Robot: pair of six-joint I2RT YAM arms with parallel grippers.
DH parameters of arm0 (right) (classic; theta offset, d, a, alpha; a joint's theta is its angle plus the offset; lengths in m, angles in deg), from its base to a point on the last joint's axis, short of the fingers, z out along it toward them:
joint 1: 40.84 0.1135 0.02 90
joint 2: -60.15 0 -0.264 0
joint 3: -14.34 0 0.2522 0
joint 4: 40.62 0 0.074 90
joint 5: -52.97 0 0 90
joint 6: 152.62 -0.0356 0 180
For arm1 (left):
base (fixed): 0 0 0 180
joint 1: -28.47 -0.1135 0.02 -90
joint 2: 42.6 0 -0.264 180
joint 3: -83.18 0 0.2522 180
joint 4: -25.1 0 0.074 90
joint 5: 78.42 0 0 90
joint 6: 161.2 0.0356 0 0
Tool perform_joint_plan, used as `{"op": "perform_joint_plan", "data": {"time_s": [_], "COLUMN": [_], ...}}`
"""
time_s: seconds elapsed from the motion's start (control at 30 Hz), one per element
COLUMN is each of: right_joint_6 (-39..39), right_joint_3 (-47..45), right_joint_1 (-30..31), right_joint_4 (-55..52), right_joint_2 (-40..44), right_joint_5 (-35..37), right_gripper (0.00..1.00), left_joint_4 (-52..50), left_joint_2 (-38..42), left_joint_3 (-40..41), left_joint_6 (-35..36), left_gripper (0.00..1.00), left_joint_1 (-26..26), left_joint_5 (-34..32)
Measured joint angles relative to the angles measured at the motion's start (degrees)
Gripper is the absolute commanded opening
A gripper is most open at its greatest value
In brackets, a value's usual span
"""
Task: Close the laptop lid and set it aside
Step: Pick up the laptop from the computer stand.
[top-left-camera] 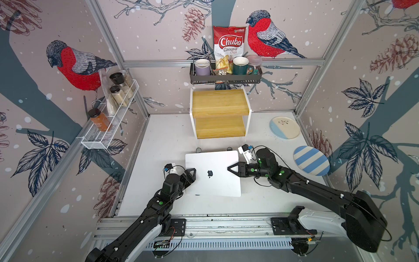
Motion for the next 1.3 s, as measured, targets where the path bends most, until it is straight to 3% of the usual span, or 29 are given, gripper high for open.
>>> {"op": "perform_joint_plan", "data": {"time_s": [0.33,0.67,0.93,1.3], "right_joint_6": [-0.92,-4.74,-3.21,-2.67], "right_joint_3": [2.34,7.39,15.87,26.73], "right_joint_1": [1.53,3.17,3.15,2.27], "right_joint_4": [-1.38,-10.80,-25.14,-36.48], "right_joint_2": [-0.04,7.13,20.52,31.26], "right_joint_5": [0.09,2.97,7.74,15.28], "right_gripper": [0.00,0.00,0.00,0.00], "left_joint_4": [-10.36,-25.33,-34.58,-38.91], "left_joint_2": [4.63,15.21,20.85,18.91], "left_joint_3": [-4.31,-16.24,-27.89,-37.51], "left_joint_6": [2.03,4.94,6.97,11.32], "left_gripper": [0.87,0.92,0.94,0.95], "left_joint_1": [0.00,0.02,0.02,0.02], "left_joint_5": [-0.04,-4.35,-7.69,-7.28]}}
